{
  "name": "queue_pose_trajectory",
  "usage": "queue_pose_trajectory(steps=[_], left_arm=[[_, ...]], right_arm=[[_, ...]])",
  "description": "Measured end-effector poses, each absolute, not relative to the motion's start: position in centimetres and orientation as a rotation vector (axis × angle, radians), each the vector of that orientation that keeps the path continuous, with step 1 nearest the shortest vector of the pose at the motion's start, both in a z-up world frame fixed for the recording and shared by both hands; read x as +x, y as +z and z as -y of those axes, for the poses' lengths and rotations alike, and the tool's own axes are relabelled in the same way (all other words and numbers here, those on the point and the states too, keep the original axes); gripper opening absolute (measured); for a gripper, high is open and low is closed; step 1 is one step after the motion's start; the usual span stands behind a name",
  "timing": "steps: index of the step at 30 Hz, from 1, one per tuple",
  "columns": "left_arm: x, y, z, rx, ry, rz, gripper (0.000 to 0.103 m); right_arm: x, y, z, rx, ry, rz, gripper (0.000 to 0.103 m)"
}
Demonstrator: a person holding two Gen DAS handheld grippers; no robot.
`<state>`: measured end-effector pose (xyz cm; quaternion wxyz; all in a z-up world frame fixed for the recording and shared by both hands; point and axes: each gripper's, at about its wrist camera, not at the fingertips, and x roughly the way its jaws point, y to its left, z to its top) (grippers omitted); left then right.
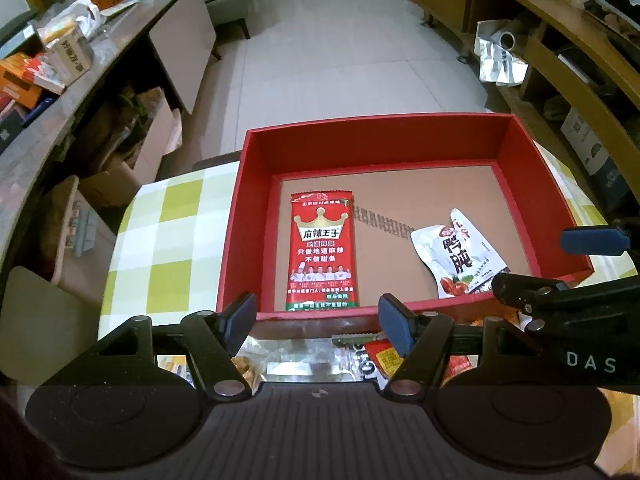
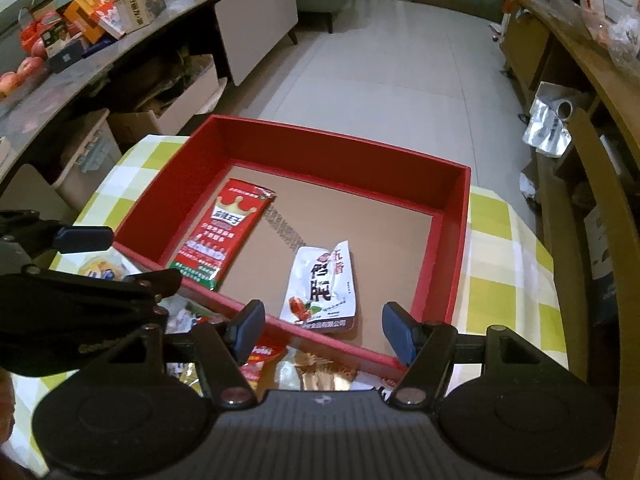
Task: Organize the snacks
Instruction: 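Withdraw both grippers from the box toward the remaining snacks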
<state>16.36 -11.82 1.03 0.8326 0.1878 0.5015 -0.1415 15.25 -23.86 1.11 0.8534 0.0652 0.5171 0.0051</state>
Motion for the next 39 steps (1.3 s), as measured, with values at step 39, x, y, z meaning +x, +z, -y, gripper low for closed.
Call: queue_pose_trajectory(steps=[39], left_arm=[[10.7,-1.0,4.3,0.332,-0.305,-1.203,0.08]], right_arm=[[10.3,-1.3,16.6,0.099,0.175,-1.223,0.073]])
